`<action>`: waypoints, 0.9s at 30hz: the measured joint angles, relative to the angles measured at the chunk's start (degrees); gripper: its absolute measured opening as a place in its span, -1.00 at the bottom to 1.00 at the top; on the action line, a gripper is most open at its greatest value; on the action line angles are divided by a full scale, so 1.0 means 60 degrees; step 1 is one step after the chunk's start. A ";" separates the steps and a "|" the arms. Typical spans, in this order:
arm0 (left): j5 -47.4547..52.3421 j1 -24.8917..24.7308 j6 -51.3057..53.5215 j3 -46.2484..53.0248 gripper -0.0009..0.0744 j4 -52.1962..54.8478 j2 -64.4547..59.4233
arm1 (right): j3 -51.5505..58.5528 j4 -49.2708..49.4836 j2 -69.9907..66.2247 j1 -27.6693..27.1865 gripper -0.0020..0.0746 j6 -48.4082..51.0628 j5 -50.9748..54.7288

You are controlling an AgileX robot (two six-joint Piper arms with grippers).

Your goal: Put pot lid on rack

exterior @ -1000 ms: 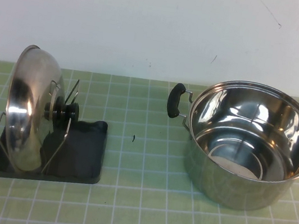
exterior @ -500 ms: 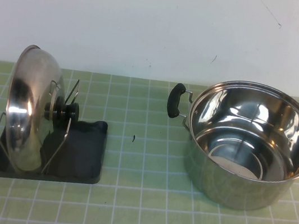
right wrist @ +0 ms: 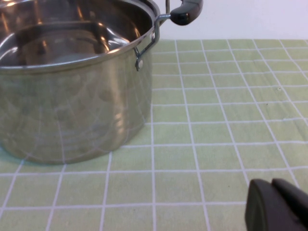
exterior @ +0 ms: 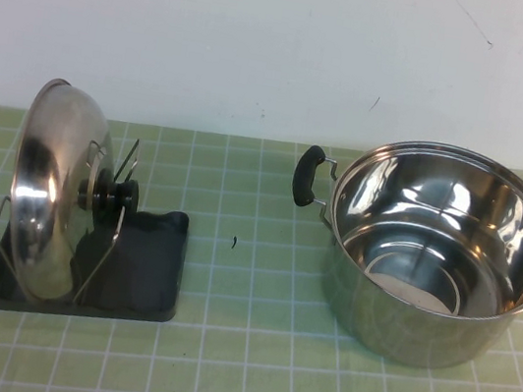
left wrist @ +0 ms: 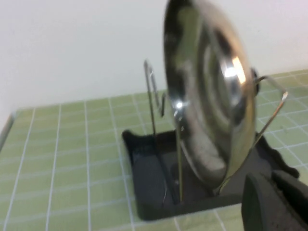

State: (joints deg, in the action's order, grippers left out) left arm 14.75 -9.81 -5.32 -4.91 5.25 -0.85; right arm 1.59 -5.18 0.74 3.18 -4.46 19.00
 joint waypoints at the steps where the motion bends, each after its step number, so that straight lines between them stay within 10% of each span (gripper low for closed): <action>1: -0.0130 0.0226 0.0071 0.0163 -0.98 -0.0362 0.0000 | 0.0000 0.0000 0.0000 0.0000 -0.95 0.0000 0.0000; 13: 0.0319 0.3248 0.0256 0.1013 -0.98 -0.1701 0.0232 | 0.0000 -0.0025 0.0000 0.0000 -0.95 -0.0016 0.0000; 27: 0.0419 0.2002 0.0827 0.0996 -0.98 -0.1759 0.0268 | 0.0000 -0.0041 0.0000 0.0000 -0.95 -0.0016 0.0000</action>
State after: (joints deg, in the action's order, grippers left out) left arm 17.26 2.20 -0.36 1.07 -5.31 0.75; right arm 1.59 -5.43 0.74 3.18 -4.56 19.00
